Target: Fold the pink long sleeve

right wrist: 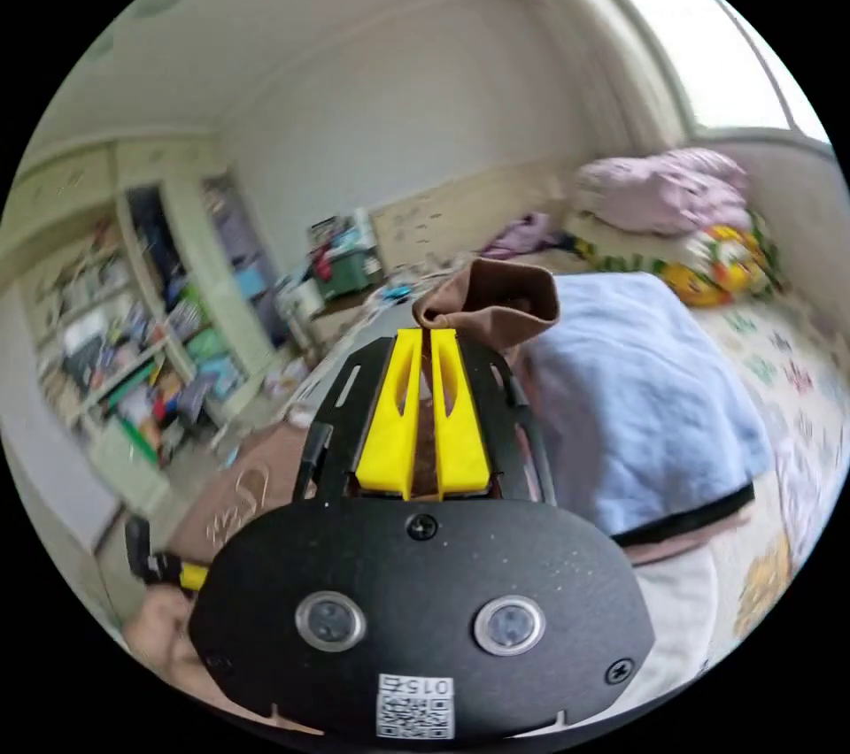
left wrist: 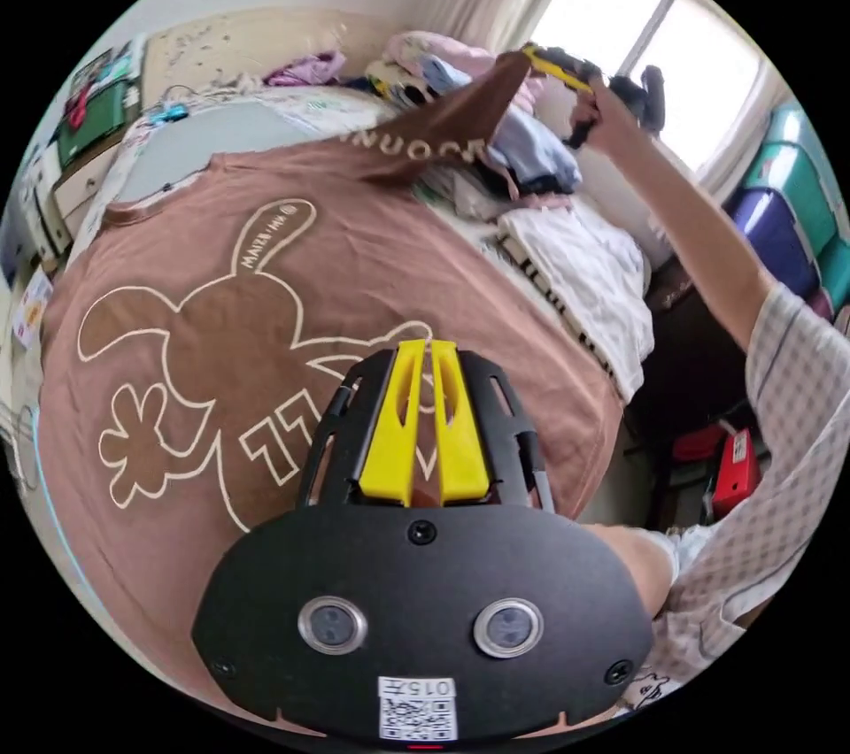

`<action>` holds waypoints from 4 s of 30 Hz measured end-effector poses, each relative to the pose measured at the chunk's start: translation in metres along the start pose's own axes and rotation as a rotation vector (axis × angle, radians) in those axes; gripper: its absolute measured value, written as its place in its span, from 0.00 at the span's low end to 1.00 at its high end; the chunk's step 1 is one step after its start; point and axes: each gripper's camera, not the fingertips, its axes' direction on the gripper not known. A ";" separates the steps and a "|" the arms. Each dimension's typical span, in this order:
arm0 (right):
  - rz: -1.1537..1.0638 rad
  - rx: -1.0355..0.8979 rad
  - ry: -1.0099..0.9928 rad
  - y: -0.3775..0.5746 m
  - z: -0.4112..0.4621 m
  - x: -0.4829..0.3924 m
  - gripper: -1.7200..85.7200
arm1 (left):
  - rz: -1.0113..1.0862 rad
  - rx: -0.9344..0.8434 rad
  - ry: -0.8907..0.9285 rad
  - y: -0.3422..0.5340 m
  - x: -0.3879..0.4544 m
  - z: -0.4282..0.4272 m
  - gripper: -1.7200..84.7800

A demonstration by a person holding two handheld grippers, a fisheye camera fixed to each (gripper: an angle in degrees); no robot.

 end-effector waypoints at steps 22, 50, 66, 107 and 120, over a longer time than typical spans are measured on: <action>-0.611 -0.491 -0.205 0.320 0.054 -0.305 0.03 | -0.694 0.397 0.504 0.084 -0.185 -0.052 0.22; -0.636 -0.626 -0.207 0.392 0.102 -0.357 0.05 | -0.127 0.162 0.151 0.108 -0.080 -0.134 0.02; -0.612 -0.782 -0.276 0.435 0.136 -0.315 0.05 | -0.028 -0.116 0.059 0.119 -0.030 -0.094 0.04; -0.348 -0.750 0.383 0.296 0.311 -0.072 0.12 | 0.154 0.067 0.175 0.109 0.027 -0.110 0.10; -0.609 -0.668 -0.225 0.441 0.125 -0.282 0.14 | -0.142 -0.046 0.054 0.114 -0.036 -0.100 0.11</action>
